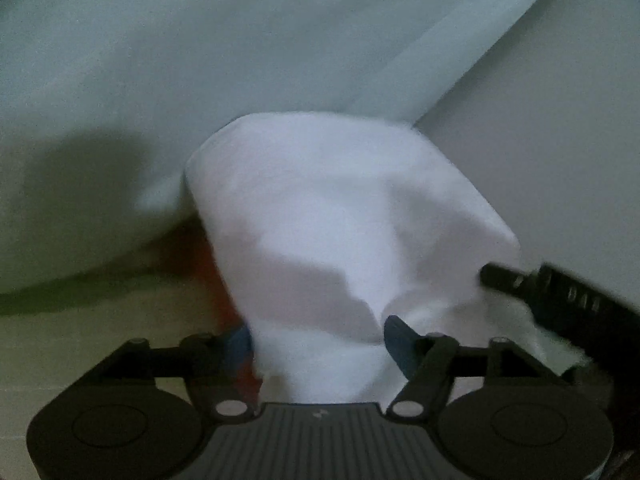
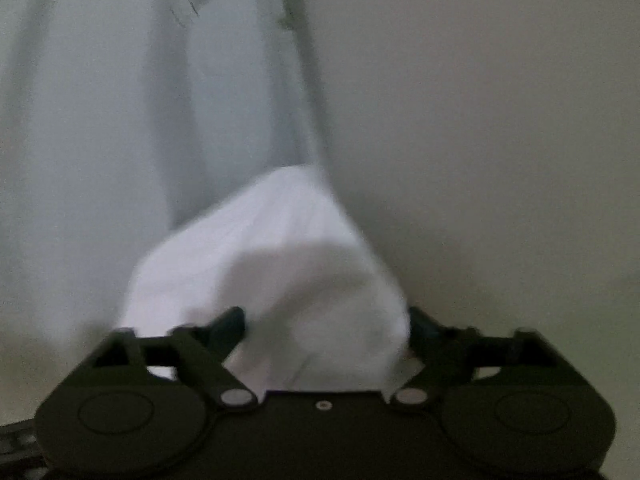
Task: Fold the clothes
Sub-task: 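Carry the folded shirt to the mat corner and open both grippers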
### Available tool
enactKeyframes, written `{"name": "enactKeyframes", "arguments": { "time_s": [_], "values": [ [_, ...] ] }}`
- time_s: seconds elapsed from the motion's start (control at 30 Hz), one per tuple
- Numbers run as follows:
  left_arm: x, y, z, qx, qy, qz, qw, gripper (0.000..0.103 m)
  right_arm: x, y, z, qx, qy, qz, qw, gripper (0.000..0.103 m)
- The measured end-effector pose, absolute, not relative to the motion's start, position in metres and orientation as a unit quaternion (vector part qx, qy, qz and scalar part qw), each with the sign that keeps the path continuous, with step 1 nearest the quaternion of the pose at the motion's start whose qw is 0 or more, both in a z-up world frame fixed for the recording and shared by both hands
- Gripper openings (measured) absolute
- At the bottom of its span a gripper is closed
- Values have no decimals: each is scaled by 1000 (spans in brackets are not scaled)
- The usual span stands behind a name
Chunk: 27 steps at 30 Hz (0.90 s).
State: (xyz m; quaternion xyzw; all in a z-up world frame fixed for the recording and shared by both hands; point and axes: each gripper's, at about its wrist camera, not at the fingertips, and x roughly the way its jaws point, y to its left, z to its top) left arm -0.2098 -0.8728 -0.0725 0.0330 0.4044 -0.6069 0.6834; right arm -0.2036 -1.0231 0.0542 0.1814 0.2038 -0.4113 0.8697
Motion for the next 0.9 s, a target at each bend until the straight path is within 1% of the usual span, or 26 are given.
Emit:
{"name": "enactKeyframes", "arguments": {
  "time_s": [0.07, 0.1, 0.17, 0.23, 0.33, 0.4, 0.47, 0.53, 0.63, 0.77, 0.9],
  "values": [
    [-208, -877, -92, 61, 406, -598, 688, 72, -181, -1041, 30, 198, 247, -425, 848, 85],
    [-207, -877, -100, 70, 407, -596, 689, 73, -176, -1044, 18, 209, 256, -423, 844, 85],
    [-208, -873, -111, 75, 416, -593, 685, 74, -168, -1044, -6, 225, 266, -422, 837, 85],
    [-207, -871, -119, 81, 423, -591, 683, 77, -168, -1045, -23, 244, 273, -423, 829, 86],
    [-204, -870, -125, 99, 422, -587, 684, 77, -167, -1044, -46, 277, 282, -424, 815, 87],
    [-199, -869, -128, 110, 420, -584, 686, 78, -164, -1037, -58, 284, 294, -426, 807, 89],
    [-203, -863, -124, 112, 410, -586, 690, 80, -171, -1029, -66, 284, 303, -431, 801, 98],
    [-207, -850, -118, 111, 392, -592, 696, 88, -178, -1019, -66, 280, 303, -439, 798, 102],
    [-217, -826, -101, 114, 360, -602, 703, 97, -191, -995, -58, 262, 294, -457, 798, 103],
    [-231, -786, -74, 108, 327, -607, 717, 103, -227, -959, -42, 250, 276, -462, 805, 103],
    [-242, -748, -51, 95, 307, -615, 720, 103, -253, -926, -26, 241, 266, -454, 816, 103]
  ]
}}
